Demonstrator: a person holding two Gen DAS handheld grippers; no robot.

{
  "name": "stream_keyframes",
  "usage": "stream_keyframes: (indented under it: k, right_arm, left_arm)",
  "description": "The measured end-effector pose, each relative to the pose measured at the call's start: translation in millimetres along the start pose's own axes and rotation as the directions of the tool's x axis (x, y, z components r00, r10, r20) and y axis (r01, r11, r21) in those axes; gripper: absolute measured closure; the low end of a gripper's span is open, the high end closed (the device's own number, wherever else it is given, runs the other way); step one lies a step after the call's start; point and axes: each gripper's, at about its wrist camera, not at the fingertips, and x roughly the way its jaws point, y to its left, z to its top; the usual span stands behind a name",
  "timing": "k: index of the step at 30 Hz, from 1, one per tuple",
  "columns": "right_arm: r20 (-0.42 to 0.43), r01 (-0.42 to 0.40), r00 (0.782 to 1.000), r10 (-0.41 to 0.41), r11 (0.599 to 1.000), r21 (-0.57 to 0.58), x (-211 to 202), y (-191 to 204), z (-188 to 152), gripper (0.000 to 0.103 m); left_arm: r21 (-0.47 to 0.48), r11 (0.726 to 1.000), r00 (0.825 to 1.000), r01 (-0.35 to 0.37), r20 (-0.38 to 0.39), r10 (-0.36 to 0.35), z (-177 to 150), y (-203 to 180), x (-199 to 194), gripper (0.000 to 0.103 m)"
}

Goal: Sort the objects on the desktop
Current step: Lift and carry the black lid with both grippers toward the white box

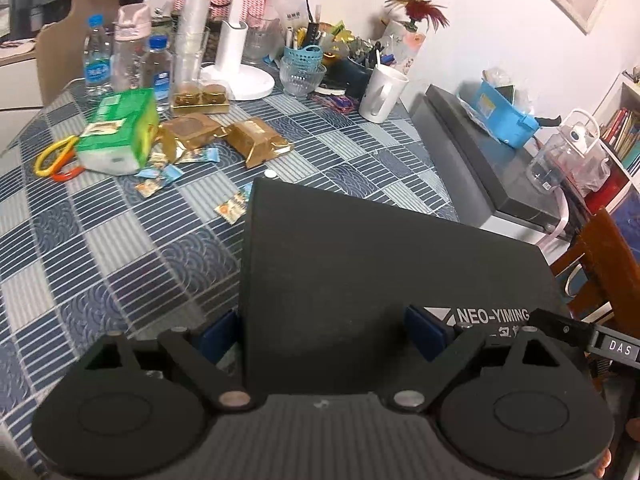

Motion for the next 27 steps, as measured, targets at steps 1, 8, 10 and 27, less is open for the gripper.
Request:
stream_keyframes:
  k: [1, 8, 10, 27]
  right_arm:
    - [0.003, -0.001, 1.000, 0.001, 1.000, -0.002, -7, 3, -3, 0.000]
    - [0.004, -0.025, 1.000, 0.026, 1.000, -0.012, -50, 20, -26, 0.000]
    - [0.004, -0.028, 1.000, 0.028, 1.000, -0.011, -62, 26, -33, 0.000]
    - [0.063, 0.013, 0.998, -0.013, 1.000, -0.001, -163, 120, -128, 0.000]
  left_arm:
    - [-0.002, 1.000, 1.000, -0.002, 0.004, 0.002, -3, 0, -7, 0.000]
    - [-0.001, 1.000, 1.000, -0.006, 0.007, 0.006, -25, 7, -60, 0.000]
    - [0.002, 1.000, 1.000, -0.006, 0.009, 0.006, -32, 11, -75, 0.000]
    - [0.031, 0.998, 0.998, 0.054, 0.026, -0.054, -95, 88, -195, 0.000]
